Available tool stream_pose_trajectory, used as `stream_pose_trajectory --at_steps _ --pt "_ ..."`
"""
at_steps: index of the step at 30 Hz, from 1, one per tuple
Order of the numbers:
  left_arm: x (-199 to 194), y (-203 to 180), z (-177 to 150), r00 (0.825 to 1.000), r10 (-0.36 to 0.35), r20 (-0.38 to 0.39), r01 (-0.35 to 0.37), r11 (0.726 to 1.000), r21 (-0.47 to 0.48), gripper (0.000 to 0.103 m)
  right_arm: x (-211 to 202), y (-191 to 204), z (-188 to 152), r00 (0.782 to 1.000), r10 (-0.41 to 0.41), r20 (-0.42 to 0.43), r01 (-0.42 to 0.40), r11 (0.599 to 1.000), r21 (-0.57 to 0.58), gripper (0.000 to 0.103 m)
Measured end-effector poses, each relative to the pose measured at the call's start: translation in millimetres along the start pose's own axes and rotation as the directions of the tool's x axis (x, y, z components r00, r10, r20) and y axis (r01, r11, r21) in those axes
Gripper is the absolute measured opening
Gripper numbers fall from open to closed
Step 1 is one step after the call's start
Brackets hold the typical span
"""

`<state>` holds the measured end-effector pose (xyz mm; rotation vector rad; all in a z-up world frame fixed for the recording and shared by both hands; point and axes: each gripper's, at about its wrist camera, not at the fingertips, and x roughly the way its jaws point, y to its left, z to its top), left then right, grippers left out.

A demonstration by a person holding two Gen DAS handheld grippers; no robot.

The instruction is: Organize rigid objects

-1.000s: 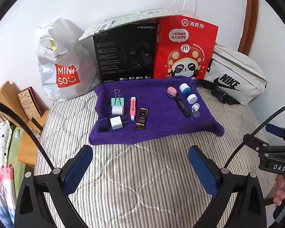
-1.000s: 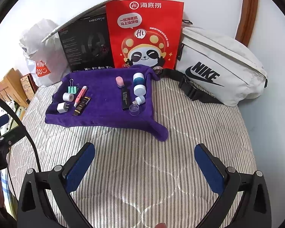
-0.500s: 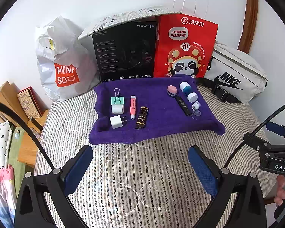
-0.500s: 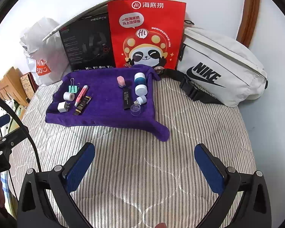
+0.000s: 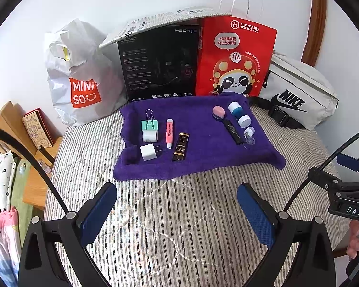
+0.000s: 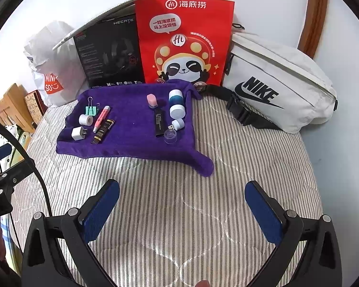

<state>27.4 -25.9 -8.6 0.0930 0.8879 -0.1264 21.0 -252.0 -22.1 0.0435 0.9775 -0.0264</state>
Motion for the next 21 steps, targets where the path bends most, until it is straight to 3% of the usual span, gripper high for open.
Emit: stream_pose_trajectory --at_steps 21 --pt "-1.3 0.7 -1.3 1.0 0.004 -0.001 -0.004 1.0 0.002 0.102 -2.9 3.5 -1.2 1.0 -0.005 -0.004 0.005 1.0 -0.008 0.103"
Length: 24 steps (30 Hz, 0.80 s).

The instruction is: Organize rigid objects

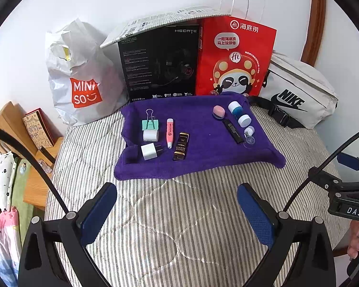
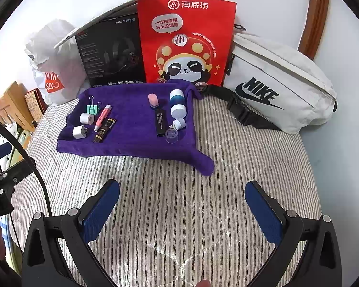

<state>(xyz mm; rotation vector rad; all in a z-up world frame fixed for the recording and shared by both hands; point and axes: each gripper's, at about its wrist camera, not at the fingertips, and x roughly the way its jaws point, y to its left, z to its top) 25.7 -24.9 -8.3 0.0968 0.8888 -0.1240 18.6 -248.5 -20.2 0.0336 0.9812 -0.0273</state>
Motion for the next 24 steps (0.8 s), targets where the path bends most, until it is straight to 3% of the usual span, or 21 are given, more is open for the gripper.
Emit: stream_pose_trajectory --at_steps 24 --pt "-1.3 1.7 0.3 1.0 0.001 0.005 -0.001 1.0 -0.003 0.102 -2.1 -0.3 -0.1 1.0 -0.007 -0.007 0.007 1.0 -0.004 0.103"
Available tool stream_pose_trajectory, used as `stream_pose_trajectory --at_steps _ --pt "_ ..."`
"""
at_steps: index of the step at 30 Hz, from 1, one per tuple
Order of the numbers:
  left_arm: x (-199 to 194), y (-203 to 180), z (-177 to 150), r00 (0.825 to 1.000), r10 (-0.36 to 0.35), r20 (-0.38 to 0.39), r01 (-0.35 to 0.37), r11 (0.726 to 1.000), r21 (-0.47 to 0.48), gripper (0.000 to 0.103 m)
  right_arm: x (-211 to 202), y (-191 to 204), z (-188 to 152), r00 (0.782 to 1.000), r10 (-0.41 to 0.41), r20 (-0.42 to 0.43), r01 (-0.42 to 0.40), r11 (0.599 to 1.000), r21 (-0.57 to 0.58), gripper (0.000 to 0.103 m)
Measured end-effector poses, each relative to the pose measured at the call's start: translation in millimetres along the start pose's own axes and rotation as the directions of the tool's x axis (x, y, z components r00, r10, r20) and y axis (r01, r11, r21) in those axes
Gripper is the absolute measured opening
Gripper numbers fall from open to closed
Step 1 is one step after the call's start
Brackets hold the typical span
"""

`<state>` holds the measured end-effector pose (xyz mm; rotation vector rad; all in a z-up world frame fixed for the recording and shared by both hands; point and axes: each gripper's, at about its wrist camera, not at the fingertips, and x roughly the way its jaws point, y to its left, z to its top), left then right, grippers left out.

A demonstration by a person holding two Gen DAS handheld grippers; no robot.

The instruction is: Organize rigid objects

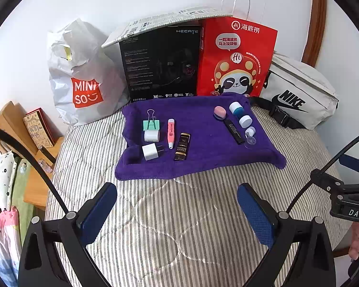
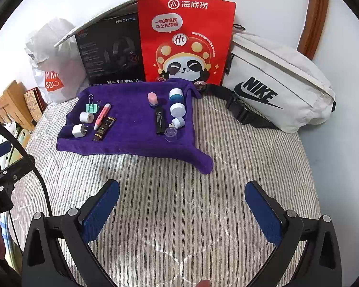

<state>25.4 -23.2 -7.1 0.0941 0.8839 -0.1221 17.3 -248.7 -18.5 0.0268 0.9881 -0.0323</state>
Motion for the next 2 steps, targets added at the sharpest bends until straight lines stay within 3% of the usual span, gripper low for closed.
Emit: stream_pose_trajectory --at_steps 2 --pt "0.2 -0.5 1.7 1.0 0.001 0.008 -0.001 1.0 0.001 0.102 0.3 -1.3 0.0 1.0 -0.001 -0.002 0.001 1.0 0.002 0.103"
